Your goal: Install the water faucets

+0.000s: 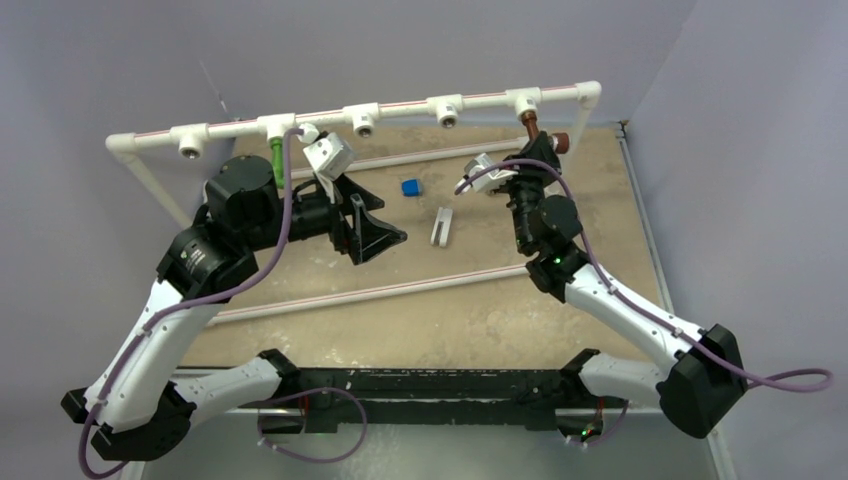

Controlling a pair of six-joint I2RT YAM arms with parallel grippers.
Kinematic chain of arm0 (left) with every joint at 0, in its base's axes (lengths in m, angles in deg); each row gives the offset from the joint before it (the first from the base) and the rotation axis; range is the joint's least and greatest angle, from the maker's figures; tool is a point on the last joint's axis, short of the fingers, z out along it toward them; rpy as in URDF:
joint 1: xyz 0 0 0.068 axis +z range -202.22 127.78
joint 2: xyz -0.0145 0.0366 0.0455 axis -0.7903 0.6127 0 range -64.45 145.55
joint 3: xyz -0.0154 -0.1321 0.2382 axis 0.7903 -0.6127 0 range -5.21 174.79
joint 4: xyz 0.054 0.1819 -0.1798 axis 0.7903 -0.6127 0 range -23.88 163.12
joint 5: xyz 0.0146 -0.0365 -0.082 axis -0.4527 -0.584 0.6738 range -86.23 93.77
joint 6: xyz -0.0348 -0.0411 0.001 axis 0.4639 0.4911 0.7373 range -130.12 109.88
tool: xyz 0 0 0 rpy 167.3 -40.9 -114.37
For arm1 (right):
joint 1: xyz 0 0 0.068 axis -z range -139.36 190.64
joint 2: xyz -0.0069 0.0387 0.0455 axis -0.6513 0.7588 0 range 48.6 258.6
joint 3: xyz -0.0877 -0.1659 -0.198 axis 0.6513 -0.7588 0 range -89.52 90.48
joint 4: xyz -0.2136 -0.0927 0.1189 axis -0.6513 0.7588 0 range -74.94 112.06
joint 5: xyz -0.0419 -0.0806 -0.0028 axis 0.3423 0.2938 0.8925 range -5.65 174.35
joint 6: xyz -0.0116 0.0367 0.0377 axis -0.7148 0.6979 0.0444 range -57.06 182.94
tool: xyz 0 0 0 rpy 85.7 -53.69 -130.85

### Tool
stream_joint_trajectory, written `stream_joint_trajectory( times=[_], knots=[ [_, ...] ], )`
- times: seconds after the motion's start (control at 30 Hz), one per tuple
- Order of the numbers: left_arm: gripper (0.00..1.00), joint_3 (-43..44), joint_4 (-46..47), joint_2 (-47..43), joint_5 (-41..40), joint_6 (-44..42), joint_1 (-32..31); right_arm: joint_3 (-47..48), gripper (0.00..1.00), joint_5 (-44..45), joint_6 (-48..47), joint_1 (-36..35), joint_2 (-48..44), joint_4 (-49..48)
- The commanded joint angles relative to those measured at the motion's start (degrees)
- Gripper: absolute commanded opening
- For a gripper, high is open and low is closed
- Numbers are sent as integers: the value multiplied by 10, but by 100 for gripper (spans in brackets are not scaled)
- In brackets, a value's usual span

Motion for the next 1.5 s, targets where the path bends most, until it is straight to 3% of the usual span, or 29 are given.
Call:
stream_joint_trajectory(
  times=[0.0, 0.17, 0.3, 0.6, 0.7, 1.13, 1.47],
  knots=[
    [77, -2, 4, -10, 4, -12, -3, 14, 28, 49, 94, 12, 0, -18],
    [77, -2, 3, -12, 3, -11, -3, -5, 0, 87, 180, 18, 11, -27],
    [77, 0, 3, -11, 2, -11, -3, 5, 0, 110, 301, 17, 25, -6],
    [77, 5, 1, -2, -2, -11, -3, 37, 0, 36, 723, 17, 12, 73],
    [77, 6, 0, 1, -3, -11, -3, 22, 0, 15, 875, 17, -12, 49],
    [77, 11, 0, 8, 5, -10, -3, -7, 0, -13, 1291, 33, -103, 17],
    [77, 15, 2, 14, 24, -4, -3, -101, 0, -36, 1659, 43, -135, -61]
  ],
)
